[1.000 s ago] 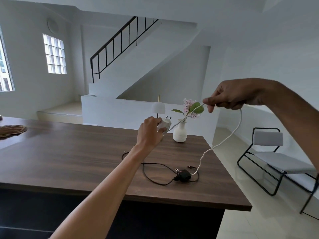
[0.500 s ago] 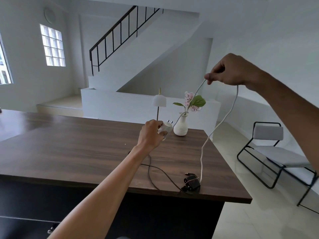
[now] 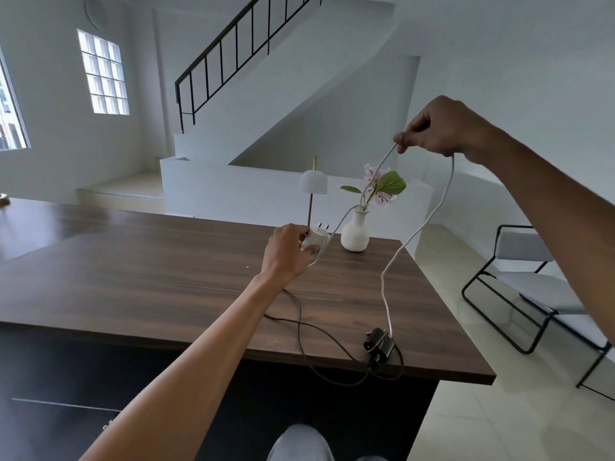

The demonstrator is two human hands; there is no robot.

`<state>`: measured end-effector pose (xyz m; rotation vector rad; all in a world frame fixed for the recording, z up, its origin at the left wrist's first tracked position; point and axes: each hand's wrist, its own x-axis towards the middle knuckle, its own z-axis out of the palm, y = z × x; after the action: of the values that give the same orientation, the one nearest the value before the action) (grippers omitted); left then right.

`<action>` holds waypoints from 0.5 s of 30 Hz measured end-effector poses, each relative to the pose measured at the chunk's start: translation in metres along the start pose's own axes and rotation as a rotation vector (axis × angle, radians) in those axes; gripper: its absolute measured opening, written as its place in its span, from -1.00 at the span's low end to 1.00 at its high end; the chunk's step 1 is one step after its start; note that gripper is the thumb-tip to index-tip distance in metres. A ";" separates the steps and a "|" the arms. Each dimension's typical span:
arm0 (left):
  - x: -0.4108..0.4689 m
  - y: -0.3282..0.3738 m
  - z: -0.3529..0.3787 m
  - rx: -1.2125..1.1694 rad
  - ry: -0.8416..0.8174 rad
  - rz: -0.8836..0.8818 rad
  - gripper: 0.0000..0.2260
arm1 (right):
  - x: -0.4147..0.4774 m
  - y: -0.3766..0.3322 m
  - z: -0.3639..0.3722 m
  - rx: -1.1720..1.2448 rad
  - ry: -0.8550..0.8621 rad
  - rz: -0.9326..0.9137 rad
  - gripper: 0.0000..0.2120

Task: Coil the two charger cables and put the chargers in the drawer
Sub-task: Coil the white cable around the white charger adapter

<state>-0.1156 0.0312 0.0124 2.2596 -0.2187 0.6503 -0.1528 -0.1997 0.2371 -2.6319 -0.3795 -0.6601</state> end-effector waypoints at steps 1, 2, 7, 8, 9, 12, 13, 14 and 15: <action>0.000 -0.001 0.001 -0.002 0.005 -0.002 -0.90 | 0.001 0.000 0.001 -0.003 -0.004 0.000 -0.82; 0.000 -0.002 0.001 -0.005 0.009 -0.006 -0.89 | 0.002 0.000 0.001 -0.004 -0.001 0.000 -0.81; 0.004 0.004 0.000 -0.016 0.008 -0.008 -0.90 | 0.008 0.001 -0.002 -0.009 0.024 0.004 -0.79; 0.004 0.006 0.000 -0.016 0.004 -0.003 -0.90 | 0.009 0.001 -0.003 -0.005 0.029 0.006 -0.79; 0.005 0.008 0.002 -0.018 0.001 0.000 -0.89 | 0.010 0.002 -0.003 -0.003 0.035 0.007 -0.78; 0.008 0.012 0.006 -0.030 -0.011 0.001 -0.89 | 0.013 0.004 -0.004 -0.013 0.046 -0.001 -0.78; 0.009 0.012 0.009 -0.039 -0.018 0.001 -0.90 | 0.015 0.006 -0.005 -0.014 0.049 -0.008 -0.78; 0.011 0.013 0.011 -0.050 -0.029 0.002 -0.90 | 0.018 0.007 -0.004 -0.011 0.053 -0.016 -0.78; 0.012 0.013 0.014 -0.057 -0.045 0.008 -0.89 | 0.021 0.009 -0.003 -0.008 0.055 -0.026 -0.78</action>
<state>-0.1046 0.0124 0.0185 2.2211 -0.2654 0.5901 -0.1332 -0.2054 0.2476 -2.6141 -0.3959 -0.7426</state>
